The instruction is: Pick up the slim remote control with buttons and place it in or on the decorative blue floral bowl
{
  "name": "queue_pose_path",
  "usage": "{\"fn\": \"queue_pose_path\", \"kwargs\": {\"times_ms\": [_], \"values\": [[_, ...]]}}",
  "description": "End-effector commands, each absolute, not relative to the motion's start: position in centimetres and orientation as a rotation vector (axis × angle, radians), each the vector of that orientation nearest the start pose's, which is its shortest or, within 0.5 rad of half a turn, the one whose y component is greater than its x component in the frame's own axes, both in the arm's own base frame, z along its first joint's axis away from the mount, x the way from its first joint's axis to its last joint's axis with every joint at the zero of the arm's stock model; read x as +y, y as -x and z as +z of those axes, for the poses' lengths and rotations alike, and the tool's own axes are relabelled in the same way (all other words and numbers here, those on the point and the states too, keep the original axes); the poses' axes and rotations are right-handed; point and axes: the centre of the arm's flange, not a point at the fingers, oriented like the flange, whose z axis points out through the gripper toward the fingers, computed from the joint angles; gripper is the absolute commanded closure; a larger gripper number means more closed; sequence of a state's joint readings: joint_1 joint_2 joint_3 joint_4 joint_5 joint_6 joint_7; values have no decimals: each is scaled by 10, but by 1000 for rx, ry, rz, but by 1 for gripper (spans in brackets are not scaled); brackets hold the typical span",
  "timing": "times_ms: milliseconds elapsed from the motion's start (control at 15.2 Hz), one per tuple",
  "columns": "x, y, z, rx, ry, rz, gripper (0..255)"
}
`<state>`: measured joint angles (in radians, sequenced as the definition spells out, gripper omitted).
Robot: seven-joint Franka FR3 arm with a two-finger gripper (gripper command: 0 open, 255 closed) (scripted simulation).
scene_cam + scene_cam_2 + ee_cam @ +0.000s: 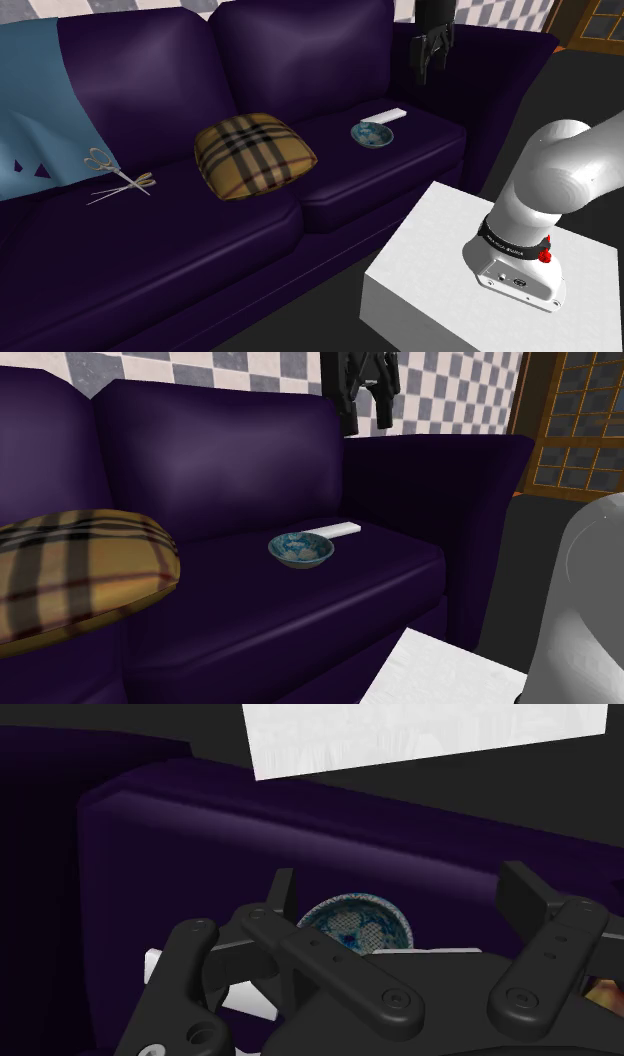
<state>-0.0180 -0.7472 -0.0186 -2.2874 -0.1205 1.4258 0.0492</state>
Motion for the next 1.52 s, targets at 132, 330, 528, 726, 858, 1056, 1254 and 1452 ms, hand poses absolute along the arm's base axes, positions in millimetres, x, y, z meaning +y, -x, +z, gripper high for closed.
{"fn": "queue_pose_path", "kwargs": {"times_ms": [132, 330, 528, 726, 858, 1056, 1254, 1452], "values": [[-50, -304, 587, 37, 3239, 174, 0], [-85, -310, 568, -128, 3228, 157, 0], [-118, -319, 549, -291, 3208, 141, 0], [-149, -332, 529, -452, 3180, 124, 0], [-170, -343, 515, -558, 3157, 112, 0], [-198, -361, 495, -716, 3115, 95, 0], [-224, -382, 474, -870, 3065, 77, 0], [-248, -406, 453, -1021, 3008, 60, 0]]}}
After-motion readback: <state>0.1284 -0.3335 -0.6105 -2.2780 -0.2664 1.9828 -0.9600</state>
